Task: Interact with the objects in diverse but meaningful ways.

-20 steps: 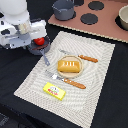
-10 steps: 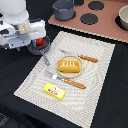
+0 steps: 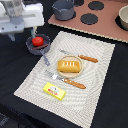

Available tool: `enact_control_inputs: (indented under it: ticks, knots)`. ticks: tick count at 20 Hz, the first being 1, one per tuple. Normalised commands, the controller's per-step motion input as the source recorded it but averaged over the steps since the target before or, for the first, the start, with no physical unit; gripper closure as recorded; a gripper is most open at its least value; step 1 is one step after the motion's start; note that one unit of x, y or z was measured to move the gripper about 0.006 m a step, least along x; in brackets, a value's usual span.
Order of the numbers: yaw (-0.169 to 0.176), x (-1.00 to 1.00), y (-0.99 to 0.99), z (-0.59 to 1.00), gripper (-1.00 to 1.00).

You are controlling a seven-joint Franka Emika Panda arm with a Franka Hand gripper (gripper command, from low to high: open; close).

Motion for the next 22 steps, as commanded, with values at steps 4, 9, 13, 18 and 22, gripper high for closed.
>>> enact_control_inputs:
  ticks: [4,9,13,18,22]
  knots:
    - [-0.001,0.28,0.15,0.15,-1.00]
    - [0.000,0.78,0.20,0.06,-1.00]
    - [0.000,0.87,0.15,0.02,-1.00]
    - [0.000,0.89,0.16,0.04,-1.00]
    - [0.000,0.91,0.15,0.09,-1.00]
